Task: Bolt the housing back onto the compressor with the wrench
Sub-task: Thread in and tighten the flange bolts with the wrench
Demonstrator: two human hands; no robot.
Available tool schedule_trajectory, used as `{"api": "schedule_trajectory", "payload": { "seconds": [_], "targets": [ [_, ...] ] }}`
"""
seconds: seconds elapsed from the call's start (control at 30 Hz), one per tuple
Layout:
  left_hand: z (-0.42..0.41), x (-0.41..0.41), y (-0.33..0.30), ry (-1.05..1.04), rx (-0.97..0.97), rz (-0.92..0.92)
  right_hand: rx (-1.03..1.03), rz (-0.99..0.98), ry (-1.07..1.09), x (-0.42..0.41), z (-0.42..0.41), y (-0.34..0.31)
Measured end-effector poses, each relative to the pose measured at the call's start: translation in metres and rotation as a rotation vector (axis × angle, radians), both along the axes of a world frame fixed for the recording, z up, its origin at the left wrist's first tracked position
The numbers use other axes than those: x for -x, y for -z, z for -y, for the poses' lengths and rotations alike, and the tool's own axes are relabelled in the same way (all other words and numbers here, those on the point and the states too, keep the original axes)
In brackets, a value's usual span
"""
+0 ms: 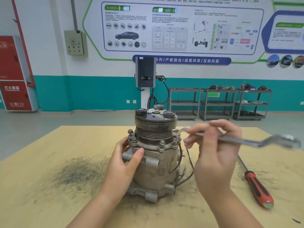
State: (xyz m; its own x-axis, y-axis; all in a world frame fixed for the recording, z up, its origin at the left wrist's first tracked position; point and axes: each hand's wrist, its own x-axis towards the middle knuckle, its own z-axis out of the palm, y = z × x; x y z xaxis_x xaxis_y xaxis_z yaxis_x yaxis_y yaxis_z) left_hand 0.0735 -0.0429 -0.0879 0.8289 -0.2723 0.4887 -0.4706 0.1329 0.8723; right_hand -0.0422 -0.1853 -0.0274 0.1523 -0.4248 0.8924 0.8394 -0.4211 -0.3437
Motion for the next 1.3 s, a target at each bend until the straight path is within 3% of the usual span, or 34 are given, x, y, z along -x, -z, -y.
{"api": "schedule_trajectory", "payload": {
  "seconds": [0.1, 0.17, 0.27, 0.4, 0.53, 0.67, 0.8, 0.9, 0.97, 1.07, 1.13, 1.3],
  "targets": [
    [-0.001, 0.000, 0.000, -0.007, -0.022, 0.004, -0.418, -0.109, -0.278, 0.001, 0.015, -0.010],
    [-0.003, -0.001, 0.001, -0.008, -0.035, 0.010, -0.590, -0.172, -0.416, -0.001, 0.024, -0.012],
    [-0.004, -0.002, 0.001, 0.011, -0.045, -0.011, -0.699, -0.236, -0.543, -0.006, 0.030, -0.011],
    [-0.004, 0.001, -0.002, 0.017, -0.048, 0.019, -0.682, -0.312, -0.582, -0.008, 0.036, -0.010],
    [-0.005, -0.001, -0.001, 0.026, -0.047, 0.022, -0.515, -0.242, -0.399, -0.007, 0.027, -0.004],
    [-0.005, -0.004, 0.001, 0.051, -0.039, 0.023, -0.017, -0.074, 0.092, -0.010, 0.004, 0.015],
    [-0.005, -0.007, 0.003, 0.043, -0.056, 0.041, 0.381, -0.063, 0.316, -0.011, -0.003, 0.025],
    [-0.005, -0.008, 0.003, 0.034, -0.070, 0.044, 0.471, -0.043, 0.360, -0.011, -0.003, 0.022],
    [-0.006, -0.007, 0.003, 0.037, -0.075, 0.047, 0.306, -0.043, 0.246, -0.006, -0.002, 0.013],
    [-0.007, -0.005, 0.001, 0.032, -0.099, 0.062, -0.173, -0.093, -0.070, 0.002, 0.007, -0.002],
    [-0.010, -0.004, -0.002, 0.023, -0.160, 0.103, -0.386, -0.155, -0.264, 0.003, 0.015, -0.008],
    [-0.014, -0.005, -0.007, 0.011, -0.258, 0.161, -0.501, -0.312, -0.455, -0.004, 0.029, -0.008]
  ]
}}
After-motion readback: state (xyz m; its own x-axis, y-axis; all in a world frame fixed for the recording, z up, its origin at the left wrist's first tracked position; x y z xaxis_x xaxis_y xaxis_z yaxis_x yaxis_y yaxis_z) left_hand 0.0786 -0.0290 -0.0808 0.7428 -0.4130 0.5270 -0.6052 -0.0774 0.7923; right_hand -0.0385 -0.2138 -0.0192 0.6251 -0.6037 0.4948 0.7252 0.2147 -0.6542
